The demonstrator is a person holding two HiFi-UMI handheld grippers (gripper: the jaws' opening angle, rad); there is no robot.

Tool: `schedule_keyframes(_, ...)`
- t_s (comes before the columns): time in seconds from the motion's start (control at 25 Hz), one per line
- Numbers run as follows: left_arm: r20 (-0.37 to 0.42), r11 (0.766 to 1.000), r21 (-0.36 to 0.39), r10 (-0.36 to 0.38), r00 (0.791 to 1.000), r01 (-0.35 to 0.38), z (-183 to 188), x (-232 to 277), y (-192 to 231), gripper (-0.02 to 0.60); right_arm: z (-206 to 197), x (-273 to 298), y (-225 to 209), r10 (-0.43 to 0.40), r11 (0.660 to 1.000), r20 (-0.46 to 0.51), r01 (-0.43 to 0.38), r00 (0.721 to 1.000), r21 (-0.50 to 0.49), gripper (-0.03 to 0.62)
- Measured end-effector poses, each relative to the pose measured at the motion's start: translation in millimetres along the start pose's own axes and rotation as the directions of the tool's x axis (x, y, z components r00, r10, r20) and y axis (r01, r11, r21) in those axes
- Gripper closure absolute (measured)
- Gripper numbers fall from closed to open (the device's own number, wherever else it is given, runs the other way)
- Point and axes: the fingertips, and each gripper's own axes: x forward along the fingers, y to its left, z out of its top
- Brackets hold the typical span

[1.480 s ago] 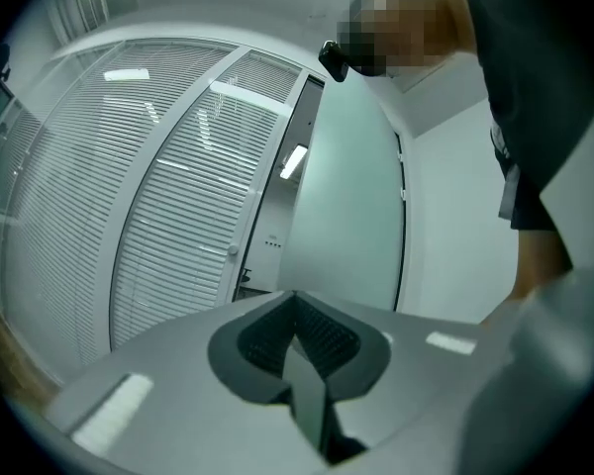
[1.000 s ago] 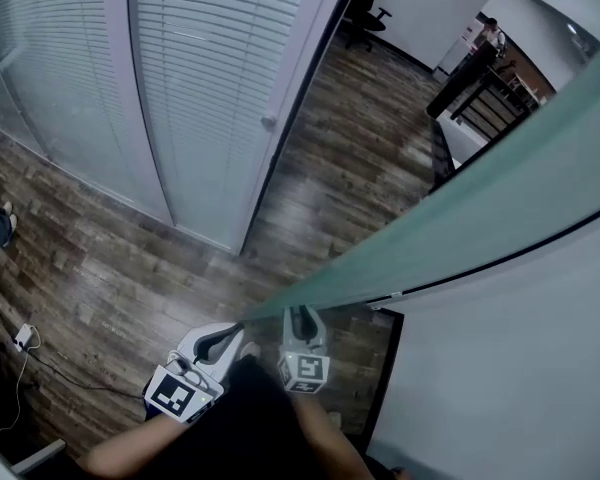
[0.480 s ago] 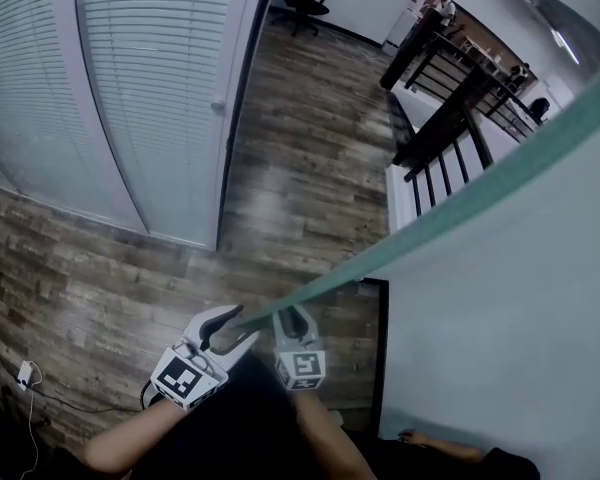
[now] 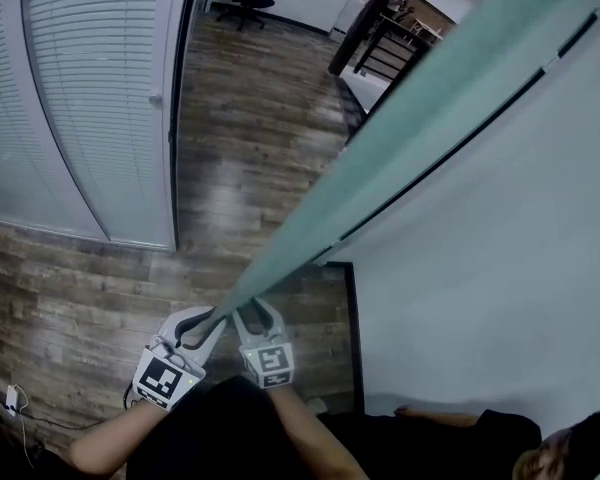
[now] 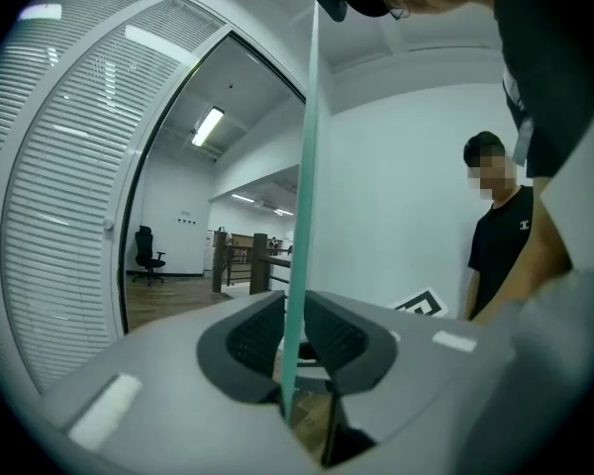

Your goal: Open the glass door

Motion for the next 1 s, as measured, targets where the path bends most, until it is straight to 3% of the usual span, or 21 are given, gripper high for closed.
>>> schedule_keyframes(0.08,0.013,0.999,-0.019,0.026,1.0,-0.026,-1,0,0,0.522,2,-6,1,0.04,0.999,-0.008,-0.04,0.999,-0.008,0.41)
schedule_keyframes(0.2,0.017,0.998,-0.036,0.046,0.999,-0.045,-3,-2,1,0.518,8,-20,-2,0.064,0.998,0.004,-0.064,0.998,-0.006,0.408)
schedule_keyframes(0.36,-0.004,0.996,-0.07,0.052,0.999,-0.052,-8,-2,-4,0.52,16,-41,-11,0.047,0.998,0.067,-0.049,0.997,0.035,0.413)
schedule_keyframes(0.6,0.011,0.997,-0.066,0.028,1.0,-0.027,-4,-11,-21,0.523,8,-67,-1,0.006,0.998,0.084,-0.011,0.996,0.06,0.416)
schedule_keyframes(0.76,0.019,0.998,-0.059,0.015,1.0,-0.013,-6,-12,-33,0.525,1,-82,1,-0.044,0.997,0.081,0.039,0.996,0.063,0.416)
schedule_keyframes(1.0,0.012,0.998,-0.05,-0.027,1.0,0.028,-8,-11,-62,0.525,-6,-115,-15,-0.185,0.977,0.108,0.17,0.977,0.131,0.416)
